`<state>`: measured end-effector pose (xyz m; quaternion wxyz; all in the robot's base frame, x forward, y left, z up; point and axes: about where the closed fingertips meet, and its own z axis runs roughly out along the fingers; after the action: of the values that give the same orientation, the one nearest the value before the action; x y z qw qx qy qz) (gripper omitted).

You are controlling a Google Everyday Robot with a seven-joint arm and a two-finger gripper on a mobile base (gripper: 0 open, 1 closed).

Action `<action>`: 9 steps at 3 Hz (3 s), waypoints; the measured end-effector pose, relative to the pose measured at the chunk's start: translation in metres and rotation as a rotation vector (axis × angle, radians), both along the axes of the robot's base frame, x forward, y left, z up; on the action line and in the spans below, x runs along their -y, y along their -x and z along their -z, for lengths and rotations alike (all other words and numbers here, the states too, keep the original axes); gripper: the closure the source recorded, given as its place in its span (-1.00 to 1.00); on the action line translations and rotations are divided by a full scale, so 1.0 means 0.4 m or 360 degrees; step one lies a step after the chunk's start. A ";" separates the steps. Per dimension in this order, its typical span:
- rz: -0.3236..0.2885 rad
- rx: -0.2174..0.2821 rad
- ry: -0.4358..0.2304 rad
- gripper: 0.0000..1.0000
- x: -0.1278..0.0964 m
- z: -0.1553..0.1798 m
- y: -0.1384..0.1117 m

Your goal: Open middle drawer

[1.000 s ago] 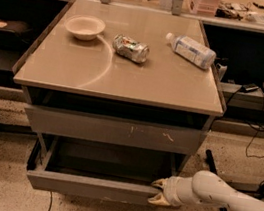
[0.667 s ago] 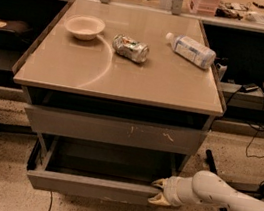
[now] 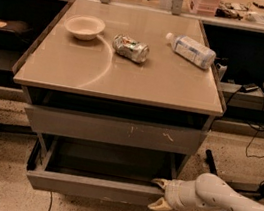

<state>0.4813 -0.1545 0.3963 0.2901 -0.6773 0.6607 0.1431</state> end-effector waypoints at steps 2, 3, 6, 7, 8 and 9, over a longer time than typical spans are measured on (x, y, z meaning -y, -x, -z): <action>0.0013 -0.0021 -0.0036 -0.24 0.029 0.013 0.074; 0.0013 -0.0021 -0.0036 0.21 0.027 -0.001 0.070; 0.0027 -0.0026 -0.0048 0.71 0.046 -0.001 0.131; 0.0027 -0.0026 -0.0048 0.28 0.046 -0.001 0.131; -0.0025 -0.0052 -0.0110 -0.22 0.050 -0.003 0.159; -0.0055 -0.0082 -0.0157 -0.16 0.053 0.004 0.201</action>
Offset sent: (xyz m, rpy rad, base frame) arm -0.2099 -0.0895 -0.0512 0.1447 0.0783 -0.0670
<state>0.4008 -0.1757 0.3948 0.3035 -0.6697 0.6482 0.1979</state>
